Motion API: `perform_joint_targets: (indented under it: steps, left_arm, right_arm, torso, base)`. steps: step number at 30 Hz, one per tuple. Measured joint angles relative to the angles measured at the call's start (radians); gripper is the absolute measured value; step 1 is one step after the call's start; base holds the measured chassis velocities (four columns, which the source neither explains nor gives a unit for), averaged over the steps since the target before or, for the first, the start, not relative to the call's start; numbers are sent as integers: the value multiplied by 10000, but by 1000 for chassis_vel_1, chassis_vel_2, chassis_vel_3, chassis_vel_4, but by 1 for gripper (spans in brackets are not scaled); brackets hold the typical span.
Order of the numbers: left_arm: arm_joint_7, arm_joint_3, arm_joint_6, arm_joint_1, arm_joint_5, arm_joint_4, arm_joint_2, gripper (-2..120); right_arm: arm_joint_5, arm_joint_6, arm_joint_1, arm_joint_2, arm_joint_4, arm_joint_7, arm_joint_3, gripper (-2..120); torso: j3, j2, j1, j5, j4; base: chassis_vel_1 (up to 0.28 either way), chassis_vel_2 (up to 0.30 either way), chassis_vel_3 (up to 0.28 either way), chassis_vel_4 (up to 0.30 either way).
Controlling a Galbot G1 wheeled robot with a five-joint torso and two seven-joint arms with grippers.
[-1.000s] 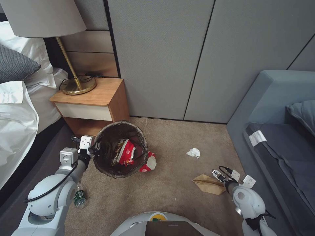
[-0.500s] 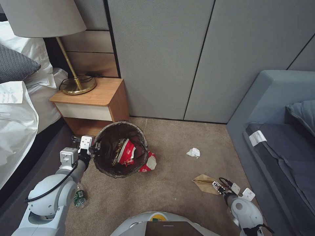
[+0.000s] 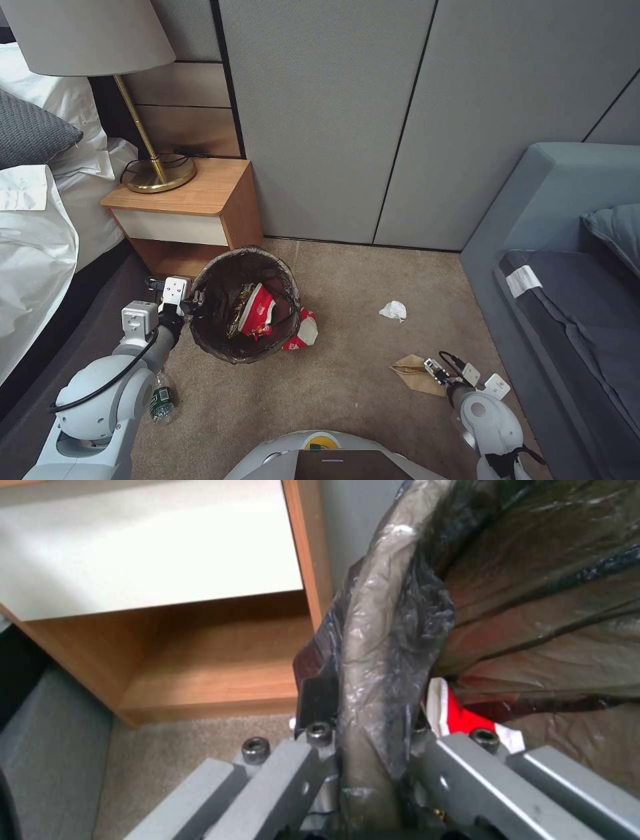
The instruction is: Pick up the trash bin, then pick up the garbage from the floor and place it into the trash bin.
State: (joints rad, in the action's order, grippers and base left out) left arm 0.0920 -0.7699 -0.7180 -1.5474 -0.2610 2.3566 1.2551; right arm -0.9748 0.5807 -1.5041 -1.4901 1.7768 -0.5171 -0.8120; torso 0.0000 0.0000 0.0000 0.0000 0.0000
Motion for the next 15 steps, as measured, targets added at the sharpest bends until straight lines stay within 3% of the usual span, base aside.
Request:
perform_joint_targets:
  steps: [5,15]
  left_arm:
    - [8,33,2,40,10,-17,12,0]
    - [46,28,12,18,11,-32,-29,0]
  right_arm:
    - [-73,45,78,-109,-29,-39,24,100]
    - [-179,-79,590,12,-1317,142,-98,100]
  torso:
    - [0,0,0,-2,-1]
    - [0,0,0,1,-1]
  base:
    - [0,0,0,0]
    - [0,0,0,0]
